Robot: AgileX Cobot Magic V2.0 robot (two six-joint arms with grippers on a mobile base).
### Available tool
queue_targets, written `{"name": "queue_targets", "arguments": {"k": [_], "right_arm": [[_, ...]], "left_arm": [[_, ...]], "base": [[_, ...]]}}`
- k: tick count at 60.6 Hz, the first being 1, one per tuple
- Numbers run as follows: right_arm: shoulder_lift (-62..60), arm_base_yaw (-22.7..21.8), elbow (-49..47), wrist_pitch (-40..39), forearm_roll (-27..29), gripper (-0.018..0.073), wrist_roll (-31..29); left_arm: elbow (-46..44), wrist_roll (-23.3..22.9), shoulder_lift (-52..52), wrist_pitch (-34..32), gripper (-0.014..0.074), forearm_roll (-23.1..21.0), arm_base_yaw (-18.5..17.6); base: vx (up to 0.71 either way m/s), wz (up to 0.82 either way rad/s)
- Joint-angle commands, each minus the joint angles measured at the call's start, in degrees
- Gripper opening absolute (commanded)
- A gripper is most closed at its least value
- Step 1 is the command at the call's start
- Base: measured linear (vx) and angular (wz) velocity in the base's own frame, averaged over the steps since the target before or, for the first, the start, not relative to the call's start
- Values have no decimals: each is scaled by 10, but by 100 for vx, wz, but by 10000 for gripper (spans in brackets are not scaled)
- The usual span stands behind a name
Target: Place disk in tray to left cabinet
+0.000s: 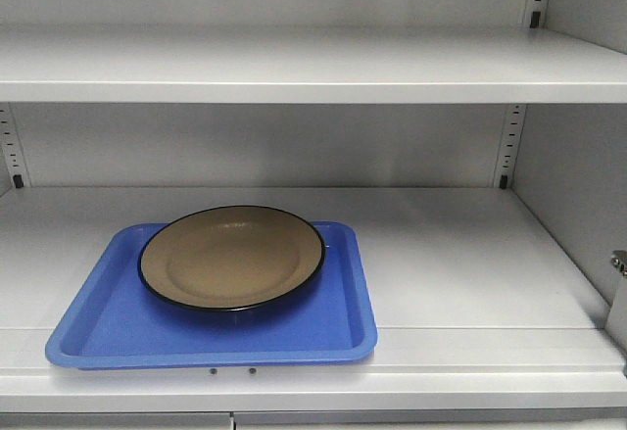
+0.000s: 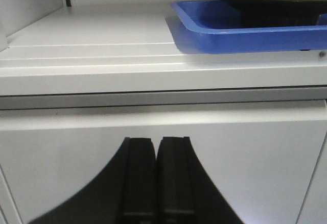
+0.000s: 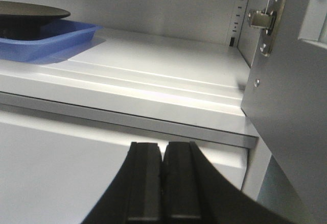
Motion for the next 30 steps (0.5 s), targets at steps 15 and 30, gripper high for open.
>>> {"name": "queue_targets", "arguments": {"k": [15,30], "right_arm": [[-7,-73,12,-47,-11,-6,49],[-7,-73,12,-41,-8,-6,52]], "left_arm": [[11,-4,-4,-45,-6,-2,1],[11,-4,-4,-45,-6,-2,1]], "base": [[0,0],[0,0]]}}
